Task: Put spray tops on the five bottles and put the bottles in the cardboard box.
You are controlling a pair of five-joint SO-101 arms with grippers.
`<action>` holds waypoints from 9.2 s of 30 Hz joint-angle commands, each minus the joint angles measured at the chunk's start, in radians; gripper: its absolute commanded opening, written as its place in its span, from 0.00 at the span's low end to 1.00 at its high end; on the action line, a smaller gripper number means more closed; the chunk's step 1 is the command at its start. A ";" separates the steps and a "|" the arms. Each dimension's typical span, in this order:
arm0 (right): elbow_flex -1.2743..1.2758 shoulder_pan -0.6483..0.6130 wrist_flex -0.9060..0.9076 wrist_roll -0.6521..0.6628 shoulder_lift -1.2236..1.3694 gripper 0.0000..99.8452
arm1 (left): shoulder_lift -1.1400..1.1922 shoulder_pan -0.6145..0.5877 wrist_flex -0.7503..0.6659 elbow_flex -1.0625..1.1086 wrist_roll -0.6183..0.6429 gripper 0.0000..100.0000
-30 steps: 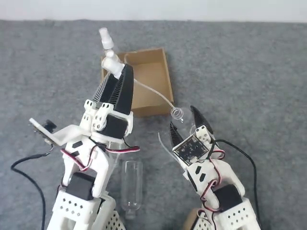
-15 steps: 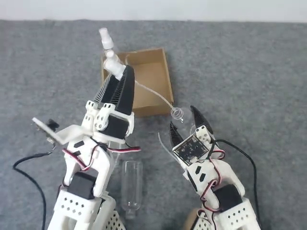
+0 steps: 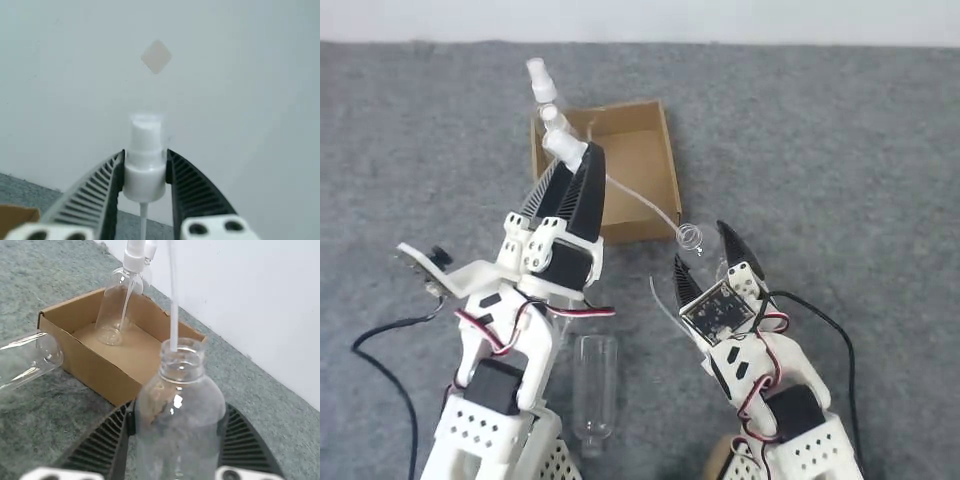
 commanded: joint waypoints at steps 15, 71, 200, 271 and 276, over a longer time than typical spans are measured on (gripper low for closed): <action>0.025 -0.002 0.004 0.009 -0.021 0.18 | -0.012 0.038 0.005 0.027 -0.054 0.01; 0.025 0.035 -0.007 0.002 -0.021 0.18 | -0.012 0.304 0.003 0.148 -0.388 0.01; 0.020 0.050 -0.030 0.002 -0.022 0.18 | -0.014 0.186 0.404 -0.062 -0.140 0.29; 0.021 -0.088 -0.131 -0.437 -0.022 0.18 | -0.014 0.146 0.287 0.027 -0.256 0.29; 0.021 -0.039 -0.131 -0.437 -0.022 0.18 | -0.014 0.035 0.192 0.027 -0.212 0.29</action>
